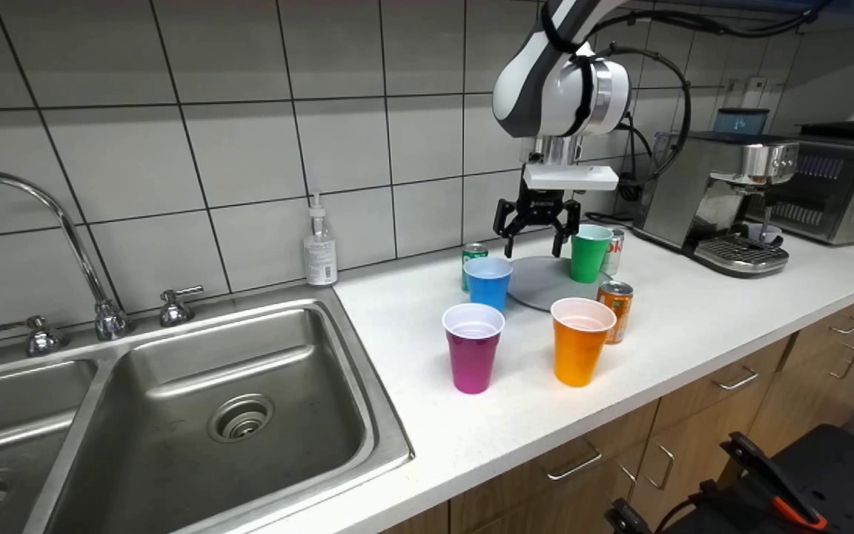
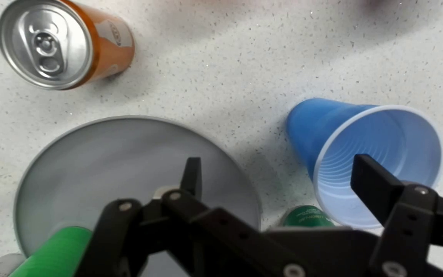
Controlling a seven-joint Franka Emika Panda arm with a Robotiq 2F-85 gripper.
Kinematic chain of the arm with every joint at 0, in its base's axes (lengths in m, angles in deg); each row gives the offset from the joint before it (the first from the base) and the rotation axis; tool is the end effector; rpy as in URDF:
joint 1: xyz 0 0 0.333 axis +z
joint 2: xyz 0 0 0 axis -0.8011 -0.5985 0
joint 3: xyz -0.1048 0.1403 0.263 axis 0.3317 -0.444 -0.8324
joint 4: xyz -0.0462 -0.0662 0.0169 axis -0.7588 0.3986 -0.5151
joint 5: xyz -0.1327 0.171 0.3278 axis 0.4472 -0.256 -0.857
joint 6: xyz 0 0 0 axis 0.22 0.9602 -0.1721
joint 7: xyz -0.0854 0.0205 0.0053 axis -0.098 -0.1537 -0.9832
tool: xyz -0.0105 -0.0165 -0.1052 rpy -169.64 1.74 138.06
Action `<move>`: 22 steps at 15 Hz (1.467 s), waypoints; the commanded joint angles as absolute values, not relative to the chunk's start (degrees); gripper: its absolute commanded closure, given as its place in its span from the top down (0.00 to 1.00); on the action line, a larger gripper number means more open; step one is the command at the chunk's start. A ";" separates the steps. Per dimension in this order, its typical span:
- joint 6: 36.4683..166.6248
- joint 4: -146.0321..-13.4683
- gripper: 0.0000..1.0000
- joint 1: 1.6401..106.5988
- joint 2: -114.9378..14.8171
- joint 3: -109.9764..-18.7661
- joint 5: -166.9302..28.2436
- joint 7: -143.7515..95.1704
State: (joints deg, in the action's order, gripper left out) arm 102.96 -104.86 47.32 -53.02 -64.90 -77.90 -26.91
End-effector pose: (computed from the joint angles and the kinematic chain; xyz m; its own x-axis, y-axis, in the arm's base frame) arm 0.5837 -0.0940 0.2712 0.9649 -0.2620 -0.0188 -0.2626 -0.9638 -0.0466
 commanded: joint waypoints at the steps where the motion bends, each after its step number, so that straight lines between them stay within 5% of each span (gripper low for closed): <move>1: 102.86 -104.79 1.00 47.47 -53.02 -64.73 -77.98 -26.97; 22: 105.68 -103.22 1.00 48.01 -55.16 -65.40 -77.80 -28.61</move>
